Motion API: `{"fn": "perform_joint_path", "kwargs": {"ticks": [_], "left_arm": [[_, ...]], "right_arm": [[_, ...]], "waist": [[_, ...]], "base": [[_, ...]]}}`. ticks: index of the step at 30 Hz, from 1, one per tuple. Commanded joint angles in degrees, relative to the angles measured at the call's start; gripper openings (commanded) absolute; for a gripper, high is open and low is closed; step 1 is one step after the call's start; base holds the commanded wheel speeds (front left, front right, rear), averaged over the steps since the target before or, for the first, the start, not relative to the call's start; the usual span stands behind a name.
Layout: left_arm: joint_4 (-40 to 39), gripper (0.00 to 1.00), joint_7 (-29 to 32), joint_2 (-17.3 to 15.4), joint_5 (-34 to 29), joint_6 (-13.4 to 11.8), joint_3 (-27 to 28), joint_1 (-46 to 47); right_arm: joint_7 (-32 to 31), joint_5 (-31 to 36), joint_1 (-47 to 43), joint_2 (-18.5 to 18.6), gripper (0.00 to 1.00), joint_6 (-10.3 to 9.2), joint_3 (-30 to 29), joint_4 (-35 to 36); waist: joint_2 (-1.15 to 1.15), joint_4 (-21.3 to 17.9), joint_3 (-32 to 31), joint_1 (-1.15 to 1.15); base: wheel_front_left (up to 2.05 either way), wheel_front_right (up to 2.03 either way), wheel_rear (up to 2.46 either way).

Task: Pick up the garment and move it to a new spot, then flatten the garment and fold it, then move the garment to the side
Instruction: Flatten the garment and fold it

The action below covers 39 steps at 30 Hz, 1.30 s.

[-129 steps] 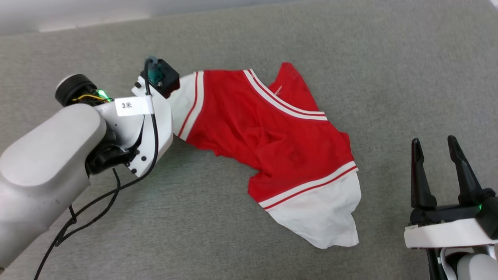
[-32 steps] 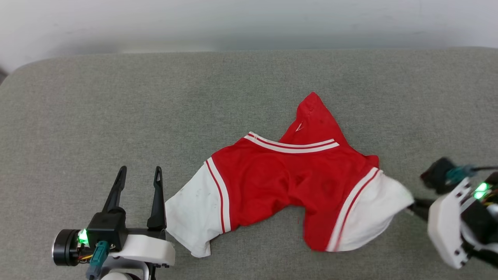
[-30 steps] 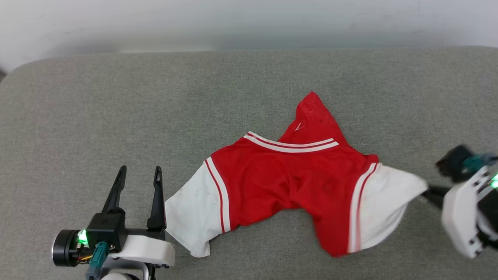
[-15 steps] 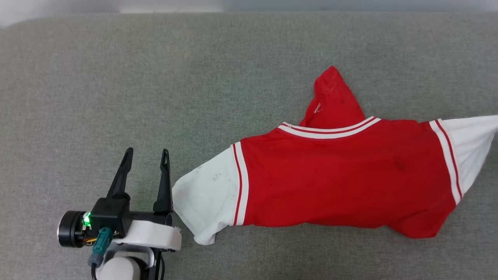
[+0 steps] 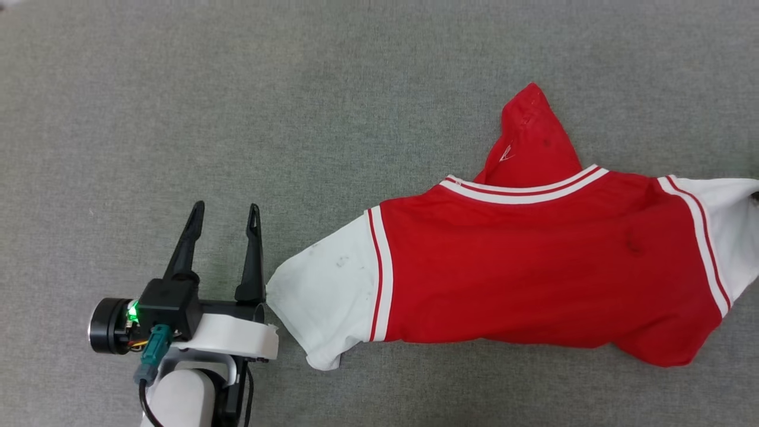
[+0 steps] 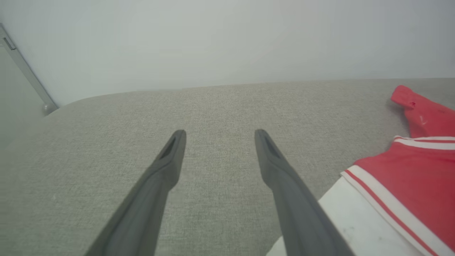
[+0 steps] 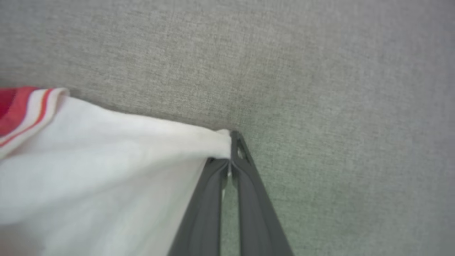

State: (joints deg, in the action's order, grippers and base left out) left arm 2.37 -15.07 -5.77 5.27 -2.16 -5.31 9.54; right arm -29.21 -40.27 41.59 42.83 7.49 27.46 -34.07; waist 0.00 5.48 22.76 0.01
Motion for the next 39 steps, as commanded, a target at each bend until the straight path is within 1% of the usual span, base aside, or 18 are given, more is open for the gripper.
{"fn": "perform_joint_path", "kwargs": {"ticks": [1, 4, 7, 10, 12, 15, 19, 22, 25, 28, 31, 32, 35, 37, 39], "left_arm": [[0.1, 1.0, -0.1, -0.1, -0.2, 0.2, 0.4, 0.0], [0.0, 1.0, -0.1, -0.7, 0.2, 0.9, 1.8, -0.1], [0.1, 1.0, -0.1, -2.3, 0.1, 2.1, 3.0, 1.1], [0.8, 1.0, -0.1, -4.4, 0.6, 3.7, 3.8, 2.9], [1.5, 1.0, 1.3, -6.0, 1.2, 5.1, 3.7, 4.1], [1.2, 1.0, 6.1, -8.7, 1.7, 6.9, 3.0, 7.0], [0.0, 1.0, 17.2, -12.2, 4.3, 8.7, 0.5, 10.8], [-1.2, 1.0, 26.9, -14.9, 8.7, 9.3, -1.8, 13.3], [-2.7, 1.0, 36.8, -18.2, 14.4, 9.5, -5.2, 15.5], [-4.1, 1.0, 45.7, -22.7, 20.1, 9.5, -9.8, 17.7], [-4.7, 1.0, 53.3, -26.0, 26.2, 9.5, -13.7, 19.3], [-4.9, 1.0, 55.4, -27.4, 27.4, 9.5, -15.0, 20.0], [-5.2, 1.0, 60.2, -29.8, 30.9, 9.5, -19.1, 21.2], [-5.3, 1.0, 62.7, -31.7, 32.4, 9.5, -21.9, 21.9], [-5.2, 1.0, 64.5, -32.8, 33.7, 9.5, -24.6, 22.6]], "right_arm": [[1.6, 0.7, -0.7, 0.0, 1.0, 0.0, 0.7, -0.1], [6.6, 1.1, -1.3, 2.2, 1.0, -0.02, 1.5, 2.0], [13.1, 1.1, -2.5, 3.5, 1.0, -0.02, 0.9, 4.3], [19.4, 2.5, -3.5, 4.3, 1.0, -0.02, -1.1, 5.9], [23.4, 3.9, -4.7, 3.9, 1.0, -0.02, -3.1, 6.6], [28.6, 6.8, -7.5, 1.6, 1.0, -0.01, -7.1, 8.1], [33.1, 11.7, -11.7, -1.9, 1.0, -0.02, -13.2, 11.0], [34.3, 15.8, -14.9, -5.1, 1.0, -0.02, -17.0, 14.1], [33.4, 19.1, -17.8, -7.9, 1.0, -0.02, -19.9, 17.6], [32.0, 21.2, -20.4, -10.0, 1.0, -0.02, -21.9, 21.0], [30.6, 22.6, -22.2, -11.3, 1.0, -0.02, -23.2, 23.6], [30.2, 22.8, -22.6, -11.6, 1.0, -0.02, -23.5, 24.5], [29.1, 23.3, -23.3, -12.3, 1.0, -0.02, -24.0, 26.2], [28.5, 23.5, -23.5, -12.6, 1.0, -0.02, -24.0, 27.1], [28.2, 23.7, -23.5, -12.9, 1.0, -0.02, -24.1, 27.7]], "waist": [[0.0, -0.3, -1.4, -0.01], [0.0, -0.9, -3.2, -0.01], [0.0, -1.5, -4.9, -0.01], [0.0, -1.9, -6.3, -0.01], [0.0, -2.1, -7.1, -0.01], [0.0, -2.2, -8.0, -0.01], [0.0, -2.5, -8.7, -0.01], [0.0, -2.9, -9.0, -0.01], [0.0, -3.3, -9.2, -0.01], [0.0, -3.6, -9.2, -0.01], [0.0, -3.9, -9.0, -0.01], [0.0, -4.1, -8.9, -0.01], [0.0, -4.5, -8.4, -0.01], [0.0, -5.0, -8.0, -0.01], [0.0, -5.3, -7.5, -0.01]], "base": [[0.0, 0.0, 0.0], [0.0, 0.0, 0.0], [0.0, 0.0, 0.0], [0.0, 0.0, 0.0], [0.0, 0.0, 0.0], [0.0, 0.0, 0.0], [0.0, 0.0, 0.0], [0.0, 0.0, 0.0], [0.0, 0.0, 0.0], [0.0, 0.0, 0.0], [0.0, 0.0, 0.0], [0.0, 0.0, 0.0], [0.0, 0.0, 0.0], [0.0, 0.0, 0.0], [0.0, 0.0, 0.0]]}}
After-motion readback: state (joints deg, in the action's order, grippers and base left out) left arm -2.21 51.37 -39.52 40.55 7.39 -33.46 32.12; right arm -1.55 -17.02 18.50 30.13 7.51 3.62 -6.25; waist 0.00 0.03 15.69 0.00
